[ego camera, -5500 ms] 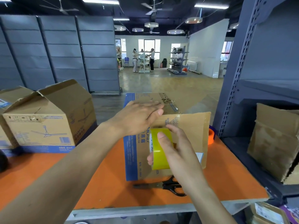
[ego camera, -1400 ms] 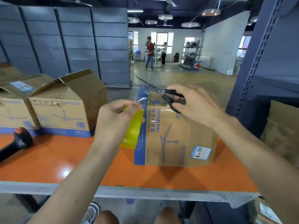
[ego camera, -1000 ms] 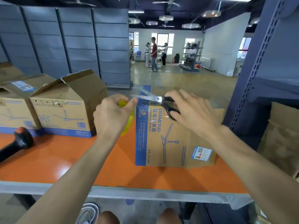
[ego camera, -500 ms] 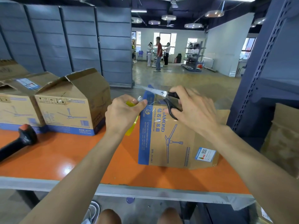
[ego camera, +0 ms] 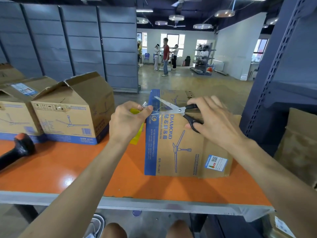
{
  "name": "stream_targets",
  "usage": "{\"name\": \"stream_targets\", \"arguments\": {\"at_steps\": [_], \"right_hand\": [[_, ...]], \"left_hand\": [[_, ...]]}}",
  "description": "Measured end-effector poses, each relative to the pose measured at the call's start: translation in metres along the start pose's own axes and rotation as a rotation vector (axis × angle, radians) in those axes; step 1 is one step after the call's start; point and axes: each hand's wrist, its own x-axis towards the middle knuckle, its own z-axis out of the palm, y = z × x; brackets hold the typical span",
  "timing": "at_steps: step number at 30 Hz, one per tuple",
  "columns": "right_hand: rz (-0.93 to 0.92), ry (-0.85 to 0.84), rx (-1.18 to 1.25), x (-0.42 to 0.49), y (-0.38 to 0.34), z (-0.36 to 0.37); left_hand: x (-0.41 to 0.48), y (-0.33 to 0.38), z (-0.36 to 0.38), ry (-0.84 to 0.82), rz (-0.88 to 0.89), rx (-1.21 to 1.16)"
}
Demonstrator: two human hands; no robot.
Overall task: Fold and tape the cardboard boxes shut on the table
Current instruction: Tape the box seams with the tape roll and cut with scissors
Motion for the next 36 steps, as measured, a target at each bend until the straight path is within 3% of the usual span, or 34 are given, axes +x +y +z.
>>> {"name": "stream_targets", "arguments": {"at_steps": [10, 18, 22, 26, 31, 36], "right_hand": [[0.159, 0.068, 0.093, -0.006, -0.015, -0.023], [0.177, -0.314, 0.324, -0.066, -0.040, -0.043], [0.257, -0.681, 0.489, -0.090, -0.035, -0.015], [0.176, -0.919, 0.397, -0.112, -0.037, 0.021], [0.137, -0.815, 0.170, -0.094, -0.039, 0.028], [-0.097, -0.726, -0.210, -0.080, -0.048, 0.034]], "left_hand": [[-0.006, -0.002, -0.001, -0.013, 0.021, -0.094], [-0.017, -0.013, 0.002, 0.006, 0.053, -0.291], [-0.034, -0.015, -0.006, 0.021, 0.047, -0.339], [-0.058, -0.023, -0.016, 0.044, 0.020, -0.364], [-0.083, -0.024, -0.023, -0.025, 0.005, -0.376], [-0.101, -0.016, -0.018, -0.145, 0.013, -0.448]]}}
